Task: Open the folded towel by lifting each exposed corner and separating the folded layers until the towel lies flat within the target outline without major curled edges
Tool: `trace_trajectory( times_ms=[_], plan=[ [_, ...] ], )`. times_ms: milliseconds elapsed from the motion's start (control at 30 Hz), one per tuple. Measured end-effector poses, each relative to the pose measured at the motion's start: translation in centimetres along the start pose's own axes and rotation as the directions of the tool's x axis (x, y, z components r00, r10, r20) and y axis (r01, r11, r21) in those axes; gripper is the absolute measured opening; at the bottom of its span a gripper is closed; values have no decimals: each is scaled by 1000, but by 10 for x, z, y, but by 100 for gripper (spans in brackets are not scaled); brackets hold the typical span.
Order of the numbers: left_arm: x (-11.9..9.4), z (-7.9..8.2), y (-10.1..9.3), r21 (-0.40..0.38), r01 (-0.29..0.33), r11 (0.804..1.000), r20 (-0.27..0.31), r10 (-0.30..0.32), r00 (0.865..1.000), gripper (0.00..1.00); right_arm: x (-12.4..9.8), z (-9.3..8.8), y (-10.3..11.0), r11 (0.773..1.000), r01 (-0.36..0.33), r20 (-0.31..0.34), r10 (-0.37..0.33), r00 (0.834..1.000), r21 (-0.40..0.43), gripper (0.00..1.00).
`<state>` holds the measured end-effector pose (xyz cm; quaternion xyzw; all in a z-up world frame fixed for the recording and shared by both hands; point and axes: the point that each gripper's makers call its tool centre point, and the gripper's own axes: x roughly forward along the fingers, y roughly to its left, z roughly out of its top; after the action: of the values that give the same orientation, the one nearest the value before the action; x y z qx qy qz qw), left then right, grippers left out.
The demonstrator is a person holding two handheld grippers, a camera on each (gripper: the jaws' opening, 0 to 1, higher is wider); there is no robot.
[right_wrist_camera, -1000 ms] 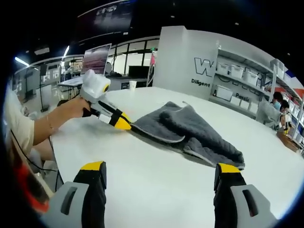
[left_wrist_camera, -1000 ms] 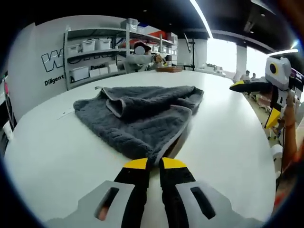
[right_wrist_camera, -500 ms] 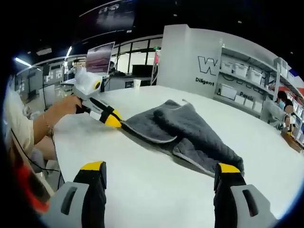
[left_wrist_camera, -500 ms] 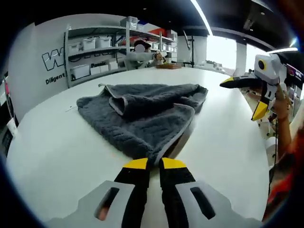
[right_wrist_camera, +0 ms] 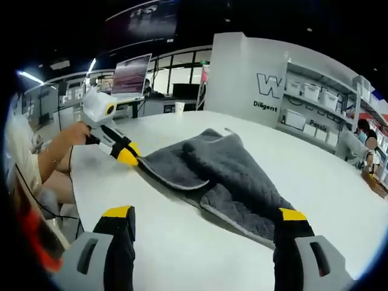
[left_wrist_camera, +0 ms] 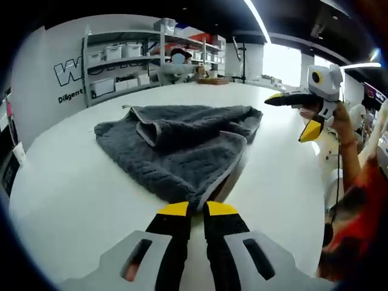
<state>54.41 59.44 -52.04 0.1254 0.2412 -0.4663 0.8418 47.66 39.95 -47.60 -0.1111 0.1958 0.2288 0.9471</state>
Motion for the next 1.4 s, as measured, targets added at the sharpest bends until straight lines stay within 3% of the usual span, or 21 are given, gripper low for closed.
trace_trajectory(
  times_ms=[233, 467, 600, 733, 867, 1067, 1200, 1400],
  plan=[
    [-20, -13, 10, -33, -44, 999, 3, 44, 999, 7, 1, 8, 9, 999, -42, 42, 42, 998, 13, 99],
    [-28, -20, 8, -100, -37, 994, 36, 41, 999, 11, 5, 7, 22, 996, -85, 34, 85, 996, 12, 99],
    [-38, -22, 11, -111, -75, 991, 45, 80, 996, 28, 6, 9, 26, 995, -97, 35, 97, 995, 2, 99],
    [-53, -5, 10, -221, -47, 974, 159, 84, 984, 38, 6, 12, 27, 995, -102, 49, 102, 994, 4, 99],
    [-62, 0, 6, -230, -45, 972, 166, 84, 983, 60, 6, 12, 27, 995, -96, 46, 96, 994, 6, 99],
    [-66, 4, -21, -175, 8, 985, 156, 19, 988, 91, 7, 10, 29, 996, -94, 36, 94, 995, 0, 99],
    [-68, 8, -33, -139, 22, 990, 164, 1, 986, 96, 7, 10, 31, 995, -101, 38, 100, 994, 0, 99],
    [-69, 18, -41, -159, 51, 986, 213, -17, 977, 100, 7, 8, 35, 994, -111, 36, 111, 993, -3, 99]
  ],
)
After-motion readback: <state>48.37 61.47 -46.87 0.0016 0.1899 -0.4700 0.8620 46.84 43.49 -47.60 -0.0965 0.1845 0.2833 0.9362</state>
